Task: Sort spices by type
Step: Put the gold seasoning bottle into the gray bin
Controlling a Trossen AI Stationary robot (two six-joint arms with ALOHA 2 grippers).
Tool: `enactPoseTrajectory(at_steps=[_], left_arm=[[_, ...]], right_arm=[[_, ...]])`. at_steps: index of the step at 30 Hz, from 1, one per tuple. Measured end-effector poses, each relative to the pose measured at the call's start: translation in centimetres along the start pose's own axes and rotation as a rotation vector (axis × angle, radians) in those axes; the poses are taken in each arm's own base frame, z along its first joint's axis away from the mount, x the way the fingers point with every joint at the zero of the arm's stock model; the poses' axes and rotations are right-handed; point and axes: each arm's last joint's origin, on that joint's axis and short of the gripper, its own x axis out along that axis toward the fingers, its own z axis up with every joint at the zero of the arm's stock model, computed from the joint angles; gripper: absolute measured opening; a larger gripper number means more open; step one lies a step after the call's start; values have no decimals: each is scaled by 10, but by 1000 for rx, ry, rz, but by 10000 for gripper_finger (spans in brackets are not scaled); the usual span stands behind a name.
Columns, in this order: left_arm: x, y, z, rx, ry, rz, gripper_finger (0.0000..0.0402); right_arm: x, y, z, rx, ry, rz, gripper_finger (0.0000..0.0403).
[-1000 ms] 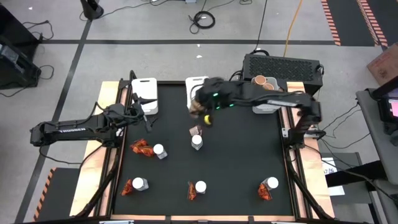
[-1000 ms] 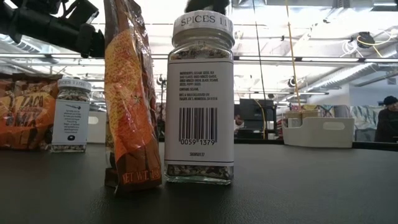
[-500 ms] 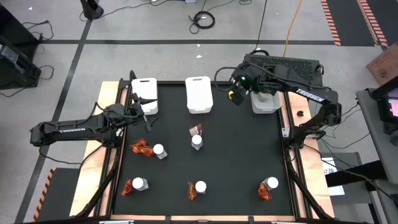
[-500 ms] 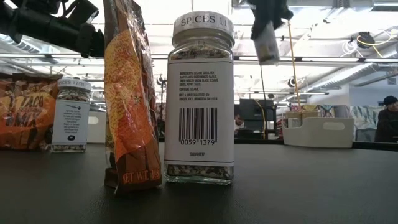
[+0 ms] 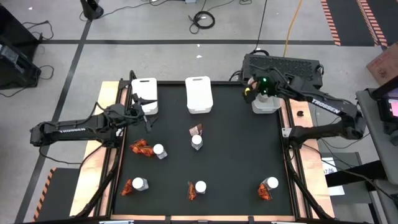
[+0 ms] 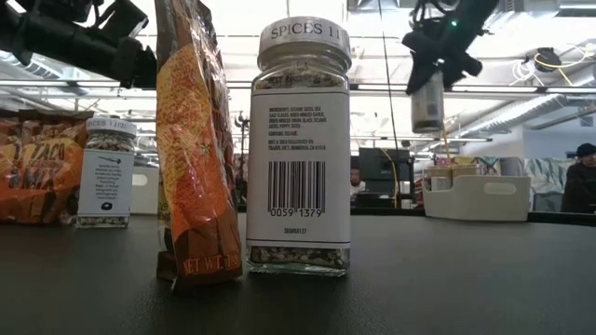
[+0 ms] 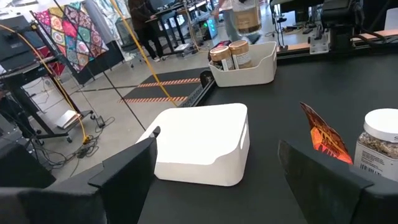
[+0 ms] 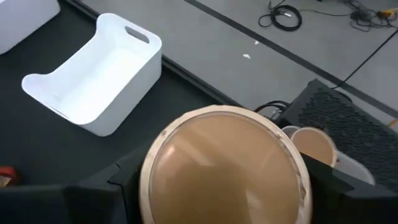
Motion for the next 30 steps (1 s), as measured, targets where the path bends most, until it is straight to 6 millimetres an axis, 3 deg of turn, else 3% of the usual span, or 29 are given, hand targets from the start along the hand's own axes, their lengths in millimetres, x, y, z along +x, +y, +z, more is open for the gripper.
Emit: enactPoseTrajectory(at_steps=[11,30], left_arm=[[0,0,1,-4,-8,2,338],[0,0,0,-2,-3,1,338]], right_arm=[[18,-13,-38,64,20,-25,263],[28,-29,-48,129,67,-151,263]])
